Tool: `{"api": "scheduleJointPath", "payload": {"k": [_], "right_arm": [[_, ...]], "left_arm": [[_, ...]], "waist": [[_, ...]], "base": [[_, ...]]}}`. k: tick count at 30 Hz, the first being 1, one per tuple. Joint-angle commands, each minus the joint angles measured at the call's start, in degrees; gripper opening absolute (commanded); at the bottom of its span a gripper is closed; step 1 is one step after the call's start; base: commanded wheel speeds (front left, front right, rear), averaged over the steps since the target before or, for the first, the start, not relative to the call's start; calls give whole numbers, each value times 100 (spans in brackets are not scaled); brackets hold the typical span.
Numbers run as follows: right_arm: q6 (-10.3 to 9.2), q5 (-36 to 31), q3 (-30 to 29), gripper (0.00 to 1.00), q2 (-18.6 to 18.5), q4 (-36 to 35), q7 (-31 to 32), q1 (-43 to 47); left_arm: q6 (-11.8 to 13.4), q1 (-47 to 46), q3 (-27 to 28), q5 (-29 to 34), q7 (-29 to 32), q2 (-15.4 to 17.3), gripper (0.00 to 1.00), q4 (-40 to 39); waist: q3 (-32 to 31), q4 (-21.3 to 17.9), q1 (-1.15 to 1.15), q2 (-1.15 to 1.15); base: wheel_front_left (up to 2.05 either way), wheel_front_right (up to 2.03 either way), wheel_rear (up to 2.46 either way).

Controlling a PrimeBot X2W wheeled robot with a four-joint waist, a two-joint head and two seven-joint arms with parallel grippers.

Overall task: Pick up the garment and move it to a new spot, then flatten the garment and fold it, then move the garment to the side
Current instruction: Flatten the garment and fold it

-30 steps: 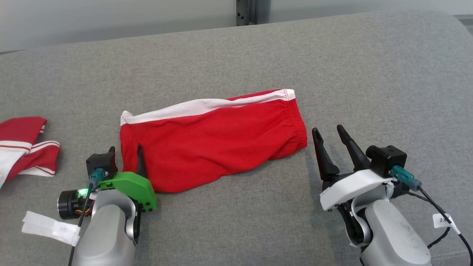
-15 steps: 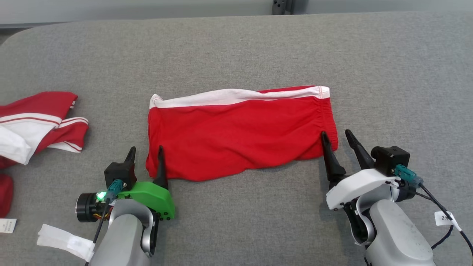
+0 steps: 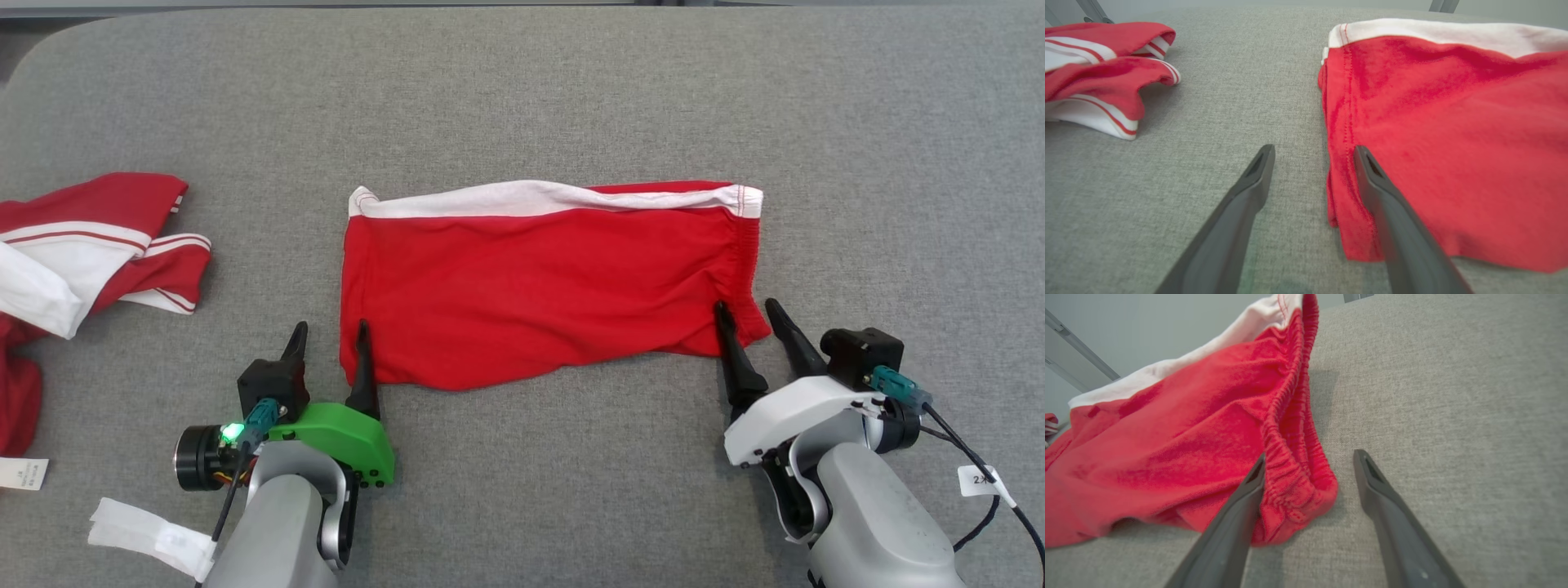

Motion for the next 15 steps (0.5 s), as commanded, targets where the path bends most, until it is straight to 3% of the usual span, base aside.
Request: {"api": "scheduleJointPath", "payload": {"k": [1,3,15], "right_arm": [[-6,68,69,28,4,133,28,38],[-6,137,120,0,4,145,28,25],[-9,235,-182,0,-21,-139,17,95]], "left_arm": [[50,22,5,-19,-1,14,100,-16],[41,8,6,-15,-1,14,100,-13],[28,126,42,25,-1,15,100,-17]], "waist": [[17,0,0,0],[27,-5,0,0],[-136,-222,0,0]], "base": [[0,0,0],[0,0,0],[0,0,0]]}}
